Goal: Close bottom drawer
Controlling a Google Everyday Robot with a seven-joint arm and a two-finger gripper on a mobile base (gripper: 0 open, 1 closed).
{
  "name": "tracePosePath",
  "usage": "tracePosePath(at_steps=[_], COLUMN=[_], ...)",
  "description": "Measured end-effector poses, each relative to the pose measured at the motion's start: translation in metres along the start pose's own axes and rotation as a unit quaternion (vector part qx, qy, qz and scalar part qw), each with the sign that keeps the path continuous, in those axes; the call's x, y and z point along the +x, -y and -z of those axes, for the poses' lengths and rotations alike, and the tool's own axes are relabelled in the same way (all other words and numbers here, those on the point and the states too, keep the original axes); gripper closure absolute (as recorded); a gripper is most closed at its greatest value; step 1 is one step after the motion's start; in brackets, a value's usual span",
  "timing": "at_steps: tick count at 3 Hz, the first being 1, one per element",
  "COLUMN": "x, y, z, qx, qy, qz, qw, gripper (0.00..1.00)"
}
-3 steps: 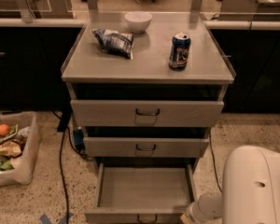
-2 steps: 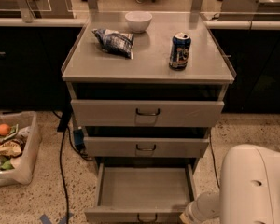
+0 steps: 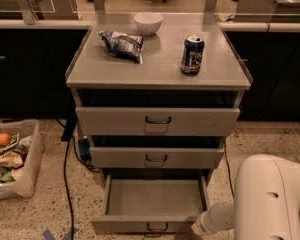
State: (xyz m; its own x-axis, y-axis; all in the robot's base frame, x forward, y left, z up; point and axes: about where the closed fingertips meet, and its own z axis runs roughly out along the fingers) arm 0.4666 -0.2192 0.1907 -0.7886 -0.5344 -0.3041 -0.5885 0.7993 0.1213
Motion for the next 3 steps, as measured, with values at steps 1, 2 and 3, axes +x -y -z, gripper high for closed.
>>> tracePosePath(at_steps=[1, 2, 3], x=[-0.008, -0.023, -0.023], y=[0.007, 0.019, 0.019], z=[-0.007, -0.019, -0.020], qx=[-0.003, -0.003, -0.003], qy=[0.005, 0.021, 0.021], qz=[0.000, 0.001, 0.001], qw=[1.0000, 0.9998, 0.9998], gripper=[1.00, 1.00, 1.00])
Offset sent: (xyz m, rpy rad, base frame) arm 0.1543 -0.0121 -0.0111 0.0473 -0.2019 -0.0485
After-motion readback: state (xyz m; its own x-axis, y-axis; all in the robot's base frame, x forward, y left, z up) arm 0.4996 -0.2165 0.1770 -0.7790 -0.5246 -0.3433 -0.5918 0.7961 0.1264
